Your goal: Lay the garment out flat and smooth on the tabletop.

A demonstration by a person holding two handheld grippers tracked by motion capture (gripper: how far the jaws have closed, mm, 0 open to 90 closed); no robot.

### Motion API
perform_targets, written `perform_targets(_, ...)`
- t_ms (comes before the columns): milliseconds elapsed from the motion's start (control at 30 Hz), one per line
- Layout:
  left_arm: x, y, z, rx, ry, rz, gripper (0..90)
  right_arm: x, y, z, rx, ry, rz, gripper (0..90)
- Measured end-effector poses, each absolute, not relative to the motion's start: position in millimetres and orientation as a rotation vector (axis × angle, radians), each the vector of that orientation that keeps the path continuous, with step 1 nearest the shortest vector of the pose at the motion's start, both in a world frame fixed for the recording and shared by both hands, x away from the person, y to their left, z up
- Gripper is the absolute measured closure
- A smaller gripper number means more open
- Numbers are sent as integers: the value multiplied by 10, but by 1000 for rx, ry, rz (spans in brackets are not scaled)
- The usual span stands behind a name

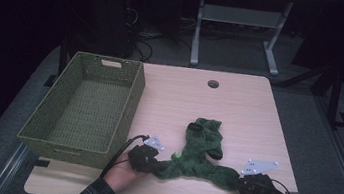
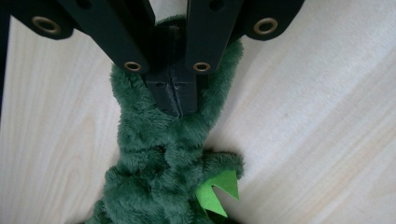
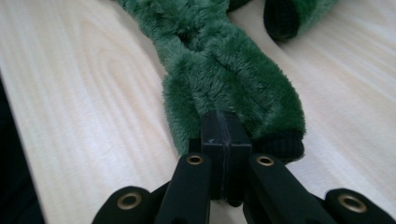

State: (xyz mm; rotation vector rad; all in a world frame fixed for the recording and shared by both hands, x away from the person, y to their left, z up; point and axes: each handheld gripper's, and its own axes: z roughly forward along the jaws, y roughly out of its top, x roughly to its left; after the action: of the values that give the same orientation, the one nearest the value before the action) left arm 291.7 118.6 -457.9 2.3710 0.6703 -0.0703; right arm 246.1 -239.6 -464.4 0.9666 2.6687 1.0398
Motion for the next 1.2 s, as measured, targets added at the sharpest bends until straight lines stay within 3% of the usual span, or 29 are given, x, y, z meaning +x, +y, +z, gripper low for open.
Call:
perform_targets(233,2925,1150,-4395,2304,663,-38,704,2406,-2375,-4555,932,2600,1095,743)
perform_targets(433,3142,1052,-4168,2245,654,21,615,2572,-2415,-4408,954,2472,1166,659)
perform_targets(767,3579,744,-3971,2186,624,81,564,2931,-2355,-4467,1018,2450,1173,537)
perform_targets(1200,3851,326,-3987,2208,555,91,571,2961,-2322,-4539,1058,2479,1192,525)
